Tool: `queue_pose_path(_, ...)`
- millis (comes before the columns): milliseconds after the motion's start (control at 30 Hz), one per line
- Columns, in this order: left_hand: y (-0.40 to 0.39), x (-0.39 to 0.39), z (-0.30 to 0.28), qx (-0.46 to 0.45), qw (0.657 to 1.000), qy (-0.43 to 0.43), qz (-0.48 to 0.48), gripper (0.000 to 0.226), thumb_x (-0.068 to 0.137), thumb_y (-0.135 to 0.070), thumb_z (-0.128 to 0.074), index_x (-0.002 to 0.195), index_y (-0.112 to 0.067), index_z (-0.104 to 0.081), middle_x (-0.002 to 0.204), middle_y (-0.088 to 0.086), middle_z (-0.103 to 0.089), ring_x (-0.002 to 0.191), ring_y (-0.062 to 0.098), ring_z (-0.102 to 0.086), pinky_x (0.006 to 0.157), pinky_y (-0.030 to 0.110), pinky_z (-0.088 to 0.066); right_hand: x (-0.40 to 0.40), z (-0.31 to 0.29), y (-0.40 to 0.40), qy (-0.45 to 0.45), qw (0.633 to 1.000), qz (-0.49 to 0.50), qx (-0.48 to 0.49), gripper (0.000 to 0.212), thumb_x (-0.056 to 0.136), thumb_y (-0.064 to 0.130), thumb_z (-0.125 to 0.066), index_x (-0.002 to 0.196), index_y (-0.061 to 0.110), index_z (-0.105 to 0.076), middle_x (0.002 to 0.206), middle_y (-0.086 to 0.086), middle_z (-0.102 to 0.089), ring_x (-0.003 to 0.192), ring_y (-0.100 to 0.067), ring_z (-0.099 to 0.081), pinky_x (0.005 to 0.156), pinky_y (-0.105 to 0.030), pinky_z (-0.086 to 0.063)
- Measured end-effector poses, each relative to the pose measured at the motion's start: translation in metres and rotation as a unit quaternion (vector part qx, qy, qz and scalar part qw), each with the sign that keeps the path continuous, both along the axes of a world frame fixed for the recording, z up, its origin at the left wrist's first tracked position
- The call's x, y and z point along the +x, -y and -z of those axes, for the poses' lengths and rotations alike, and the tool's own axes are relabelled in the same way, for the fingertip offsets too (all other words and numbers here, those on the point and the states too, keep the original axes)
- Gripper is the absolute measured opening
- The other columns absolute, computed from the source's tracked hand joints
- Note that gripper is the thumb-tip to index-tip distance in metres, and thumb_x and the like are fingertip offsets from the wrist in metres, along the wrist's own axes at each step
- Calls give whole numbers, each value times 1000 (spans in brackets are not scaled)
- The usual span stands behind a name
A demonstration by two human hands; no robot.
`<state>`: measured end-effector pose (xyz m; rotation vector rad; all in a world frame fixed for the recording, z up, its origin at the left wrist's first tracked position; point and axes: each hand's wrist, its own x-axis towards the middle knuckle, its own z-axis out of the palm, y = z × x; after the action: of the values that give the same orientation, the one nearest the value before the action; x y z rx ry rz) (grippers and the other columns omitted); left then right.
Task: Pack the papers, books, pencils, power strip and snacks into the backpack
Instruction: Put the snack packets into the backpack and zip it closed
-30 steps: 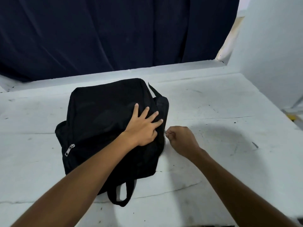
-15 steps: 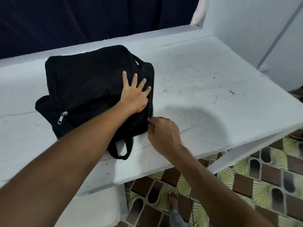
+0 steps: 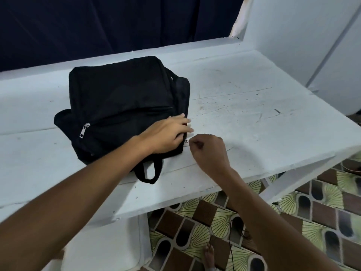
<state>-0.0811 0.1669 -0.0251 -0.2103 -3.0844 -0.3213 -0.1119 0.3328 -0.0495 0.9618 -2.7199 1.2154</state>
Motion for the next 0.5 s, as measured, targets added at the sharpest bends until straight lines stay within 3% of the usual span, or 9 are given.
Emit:
queue_pose_path(100, 7, 11, 6, 31, 997, 66, 4, 49, 99, -8, -36, 145, -26, -43, 160, -8, -19, 149, 9, -8, 119, 35, -21, 7, 6, -3, -23, 1000, -15, 9, 17, 88, 11, -57, 89, 10, -74, 76, -5, -70, 67, -23, -59, 61, -30, -45)
queue_pose_path(233, 19, 0, 8, 9, 991, 130, 17, 46, 103, -17, -35, 145, -35, -39, 158, -19, -18, 148, 5, -6, 115, 41, -28, 19, 12, 4, -51, 998, -22, 42, 20, 90, 12, -53, 96, 9, -72, 84, -6, -70, 74, -24, -61, 60, -28, -35)
queue_pose_path(300, 20, -6, 6, -19, 990, 139, 21, 41, 103, -23, -38, 141, -38, -45, 156, -21, -24, 148, 5, -11, 114, 43, -29, 18, 12, 5, -38, 998, -27, 40, 20, 90, 10, -53, 96, 9, -73, 82, -6, -71, 70, -22, -61, 59, -27, -36)
queue_pose_path(400, 18, -15, -2, -12, 992, 127, 18, 32, 100, -26, -47, 127, -38, -60, 148, -20, -42, 143, 9, -28, 111, 41, -32, 4, 7, -1, 2, 1000, -11, 5, 20, 88, 7, -56, 90, 12, -75, 74, -5, -71, 61, -20, -59, 59, -31, -49)
queue_pose_path(500, 18, -21, -7, -2, 994, 104, 32, 20, 93, -24, -58, 106, -34, -71, 126, -15, -63, 124, 13, -53, 100, 42, -43, -3, 4, -1, -10, 1000, -5, 22, 19, 86, 7, -54, 86, 11, -73, 72, -4, -70, 62, -21, -58, 60, -31, -48)
